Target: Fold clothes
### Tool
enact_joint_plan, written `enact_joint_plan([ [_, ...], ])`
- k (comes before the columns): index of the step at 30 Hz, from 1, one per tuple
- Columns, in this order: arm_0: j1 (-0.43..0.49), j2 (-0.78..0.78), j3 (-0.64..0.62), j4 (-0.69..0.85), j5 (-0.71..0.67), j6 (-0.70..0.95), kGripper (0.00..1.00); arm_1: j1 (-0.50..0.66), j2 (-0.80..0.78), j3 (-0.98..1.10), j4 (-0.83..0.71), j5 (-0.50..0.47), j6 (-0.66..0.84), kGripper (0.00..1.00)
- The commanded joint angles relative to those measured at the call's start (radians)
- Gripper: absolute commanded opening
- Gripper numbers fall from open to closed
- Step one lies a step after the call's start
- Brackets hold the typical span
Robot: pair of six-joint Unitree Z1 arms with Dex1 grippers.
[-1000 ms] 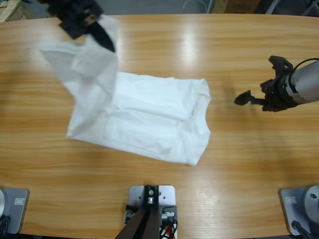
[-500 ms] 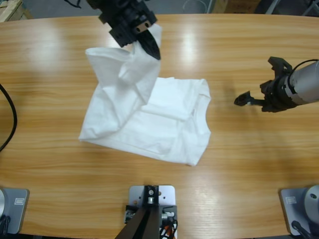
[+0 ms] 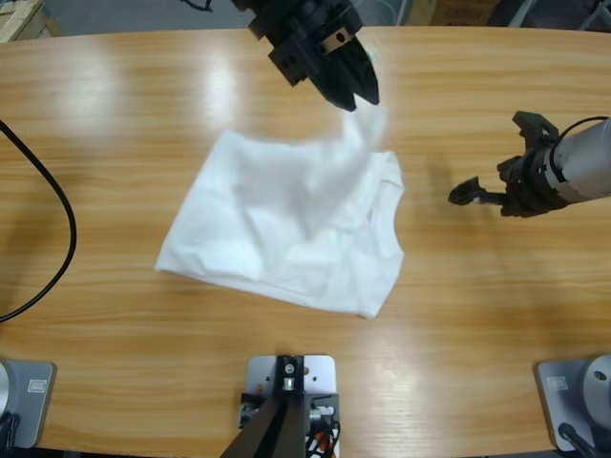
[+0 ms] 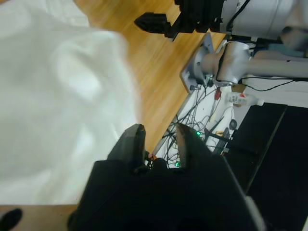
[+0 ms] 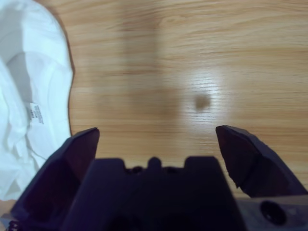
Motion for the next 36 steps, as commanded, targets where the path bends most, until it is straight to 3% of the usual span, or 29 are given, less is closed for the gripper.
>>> enact_joint_plan([
  [1,-0.009,0.066,-0.012,0.148,0.016,-0.013,0.996,-0.007,0.037,0.029,-0.011,-0.015,-0.009,1.000],
  [5,0.019,0.011,0.009,0.150,0.064,-0.011,1.000,-0.007,0.033,0.029,-0.011,-0.012,-0.008,1.000],
  [7,0.044,-0.051,0.078,0.150,0.103,-0.002,0.997,-0.007,0.024,0.029,-0.011,-0.011,-0.008,1.000],
  [9,0.084,-0.143,0.192,0.150,0.189,0.029,0.975,-0.007,0.005,0.014,-0.005,-0.008,-0.011,1.000],
  [12,0.194,-0.276,0.447,0.146,0.335,0.137,0.827,0.022,-0.005,-0.130,0.118,-0.012,-0.112,0.955],
  [14,0.246,-0.328,0.574,0.128,0.371,0.210,0.816,0.041,0.043,-0.286,0.231,-0.019,-0.139,0.638],
  [16,0.257,-0.381,0.682,0.067,0.418,0.243,0.825,0.043,0.082,-0.382,0.255,0.021,-0.169,0.105],
  [17,0.257,-0.405,0.744,0.017,0.436,0.245,0.826,0.043,0.096,-0.420,0.257,0.030,-0.184,0.000],
  [19,0.255,-0.451,0.881,-0.118,0.440,0.259,0.806,0.042,0.134,-0.502,0.264,0.066,-0.207,0.000],
  [20,0.245,-0.462,0.944,-0.176,0.440,0.264,0.719,0.043,0.159,-0.550,0.279,0.084,-0.209,0.000],
  [23,0.198,-0.466,1.114,-0.308,0.439,0.266,0.315,0.047,0.279,-0.712,0.359,0.193,-0.221,0.000],
  [26,0.150,-0.478,1.265,-0.435,0.454,0.267,0.030,0.100,0.360,-0.846,0.420,0.203,-0.147,0.000],
  [31,0.053,-0.493,1.435,-0.632,0.491,0.271,0.000,0.261,0.577,-1.208,0.639,0.098,-0.068,0.000],
  [36,0.032,-0.505,1.473,-0.688,0.504,0.233,0.000,0.274,0.727,-1.387,0.691,0.158,-0.065,0.000],
])
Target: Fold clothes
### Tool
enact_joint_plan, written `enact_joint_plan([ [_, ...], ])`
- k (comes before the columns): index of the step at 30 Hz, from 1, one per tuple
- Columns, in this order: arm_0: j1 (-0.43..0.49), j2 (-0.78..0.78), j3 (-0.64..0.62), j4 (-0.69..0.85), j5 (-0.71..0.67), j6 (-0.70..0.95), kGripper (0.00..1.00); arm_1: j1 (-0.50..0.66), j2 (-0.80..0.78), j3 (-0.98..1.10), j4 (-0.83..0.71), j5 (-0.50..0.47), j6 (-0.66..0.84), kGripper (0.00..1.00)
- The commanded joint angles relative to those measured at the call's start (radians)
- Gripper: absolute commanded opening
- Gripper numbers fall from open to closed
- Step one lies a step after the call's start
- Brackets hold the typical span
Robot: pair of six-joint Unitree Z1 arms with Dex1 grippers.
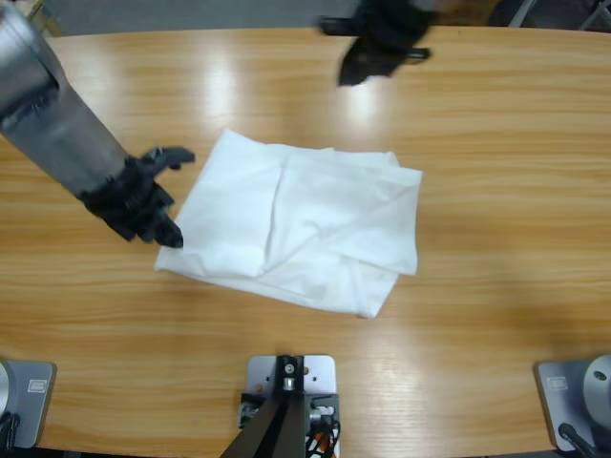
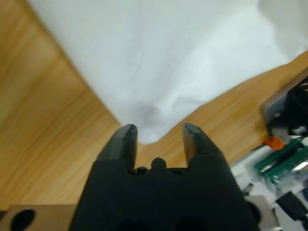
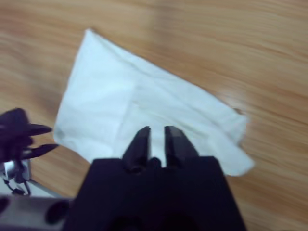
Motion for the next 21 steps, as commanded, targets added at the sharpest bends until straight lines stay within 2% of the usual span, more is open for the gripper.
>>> enact_joint_plan([
  [1,-0.046,-0.028,0.092,-0.105,0.026,-0.033,0.000,0.044,0.300,-0.283,0.115,0.042,0.021,0.000],
  [6,-0.046,-0.017,0.088,-0.122,0.027,-0.079,0.000,0.062,0.456,-0.512,0.228,0.069,0.021,0.000],
  [12,-0.048,-0.003,0.094,-0.125,0.026,-0.083,0.000,0.093,0.631,-0.811,0.433,0.067,0.021,0.000],
  [16,-0.061,0.022,0.094,-0.133,0.024,-0.096,0.000,0.120,0.633,-0.871,0.507,0.054,0.021,0.000],
  [21,-0.079,0.041,0.094,-0.141,0.018,-0.117,0.000,0.145,0.575,-0.871,0.512,0.016,0.022,0.000],
])
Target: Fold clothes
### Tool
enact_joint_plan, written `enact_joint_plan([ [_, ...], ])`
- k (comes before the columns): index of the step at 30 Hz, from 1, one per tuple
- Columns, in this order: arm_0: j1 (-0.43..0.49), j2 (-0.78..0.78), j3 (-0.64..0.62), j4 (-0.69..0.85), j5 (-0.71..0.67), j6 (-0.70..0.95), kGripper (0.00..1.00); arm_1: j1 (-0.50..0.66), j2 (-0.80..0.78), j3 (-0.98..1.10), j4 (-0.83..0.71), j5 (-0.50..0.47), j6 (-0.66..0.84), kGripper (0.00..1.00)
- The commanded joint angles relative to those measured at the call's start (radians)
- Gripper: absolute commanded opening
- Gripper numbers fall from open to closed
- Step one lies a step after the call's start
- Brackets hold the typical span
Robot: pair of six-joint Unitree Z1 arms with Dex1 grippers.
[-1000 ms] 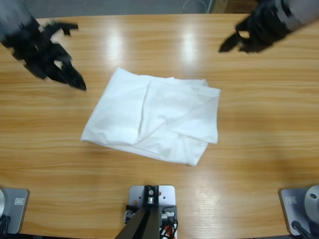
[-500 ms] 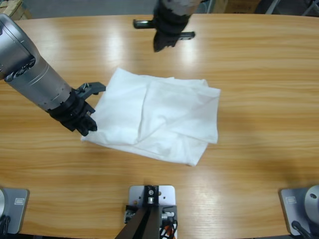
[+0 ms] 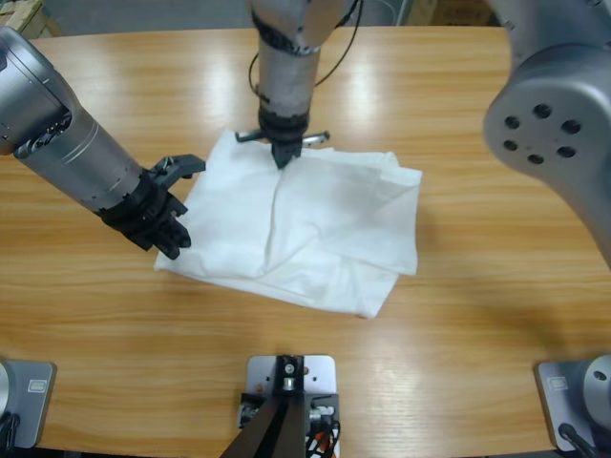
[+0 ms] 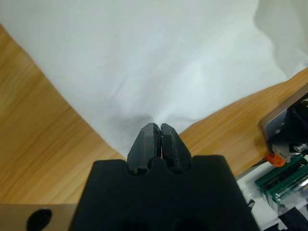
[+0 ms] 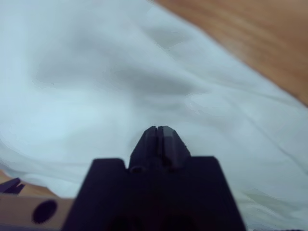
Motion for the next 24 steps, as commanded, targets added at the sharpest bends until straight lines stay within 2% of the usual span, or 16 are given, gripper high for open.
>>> enact_joint_plan([
  [1,-0.029,0.059,0.030,-0.023,0.001,-0.031,0.000,0.043,-0.016,-0.214,0.103,-0.041,0.013,0.000],
  [5,-0.033,0.076,0.034,-0.024,0.001,-0.037,0.000,0.045,-0.065,-0.193,0.104,-0.062,0.013,0.000],
  [14,-0.037,0.069,0.053,-0.027,0.003,-0.054,0.000,0.056,-0.134,0.059,0.103,-0.130,0.011,0.000],
  [17,-0.037,0.065,0.053,-0.026,0.003,-0.054,0.000,0.064,-0.142,0.042,0.100,-0.163,0.011,0.000],
  [18,-0.037,0.064,0.054,-0.026,0.003,-0.054,0.000,0.065,-0.145,0.025,0.100,-0.176,0.013,0.088],
  [19,-0.037,0.063,0.055,-0.026,0.003,-0.054,0.000,0.066,-0.150,0.018,0.102,-0.198,0.033,0.610],
  [20,-0.037,0.063,0.055,-0.026,0.003,-0.054,0.000,0.066,-0.157,0.024,0.102,-0.217,0.058,0.843],
  [21,-0.037,0.063,0.055,-0.026,0.003,-0.054,0.000,0.066,-0.161,0.031,0.103,-0.225,0.079,0.945],
  [22,-0.037,0.063,0.054,-0.026,0.003,-0.054,0.000,0.067,-0.160,0.043,0.103,-0.229,0.110,0.994],
  [24,-0.037,0.063,0.055,-0.026,0.003,-0.054,0.000,0.068,-0.160,0.079,0.101,-0.224,0.191,1.000],
])
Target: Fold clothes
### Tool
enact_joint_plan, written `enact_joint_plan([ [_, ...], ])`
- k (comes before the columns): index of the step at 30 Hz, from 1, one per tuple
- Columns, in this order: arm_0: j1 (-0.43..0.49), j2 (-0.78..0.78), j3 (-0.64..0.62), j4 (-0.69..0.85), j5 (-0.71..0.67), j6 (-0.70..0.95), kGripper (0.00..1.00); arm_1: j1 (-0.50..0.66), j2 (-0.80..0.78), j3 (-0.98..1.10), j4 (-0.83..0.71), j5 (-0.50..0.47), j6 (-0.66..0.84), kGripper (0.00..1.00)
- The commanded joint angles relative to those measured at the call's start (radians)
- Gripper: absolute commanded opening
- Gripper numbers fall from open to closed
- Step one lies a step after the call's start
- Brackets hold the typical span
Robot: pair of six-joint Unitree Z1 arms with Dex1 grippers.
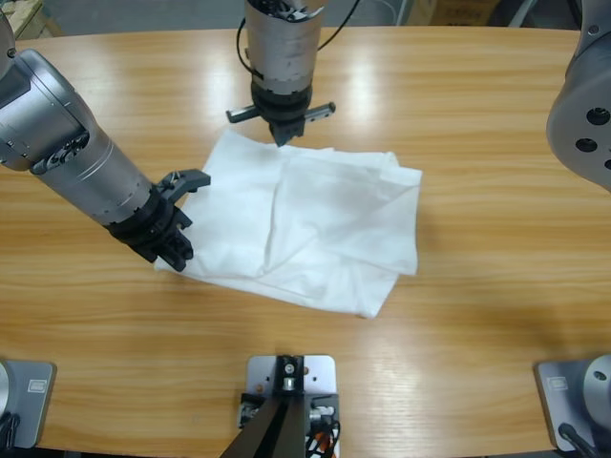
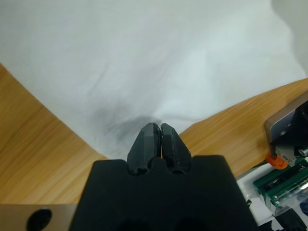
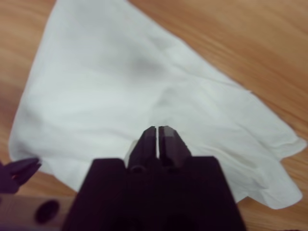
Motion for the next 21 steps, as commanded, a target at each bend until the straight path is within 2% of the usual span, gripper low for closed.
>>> enact_joint_plan([
  [1,-0.012,0.037,0.030,-0.012,0.005,-0.011,0.000,0.018,-0.035,0.069,0.096,-0.047,0.210,1.000],
  [8,-0.012,0.040,0.031,-0.015,0.009,-0.014,0.000,0.054,-0.015,0.080,0.098,0.011,0.467,1.000],
  [17,-0.012,0.040,0.040,-0.026,0.009,-0.015,0.000,0.054,0.016,0.164,0.098,0.016,0.562,1.000],
  [21,-0.012,0.039,0.046,-0.033,0.010,-0.015,0.000,0.054,0.025,0.166,0.098,-0.012,0.582,0.990],
])
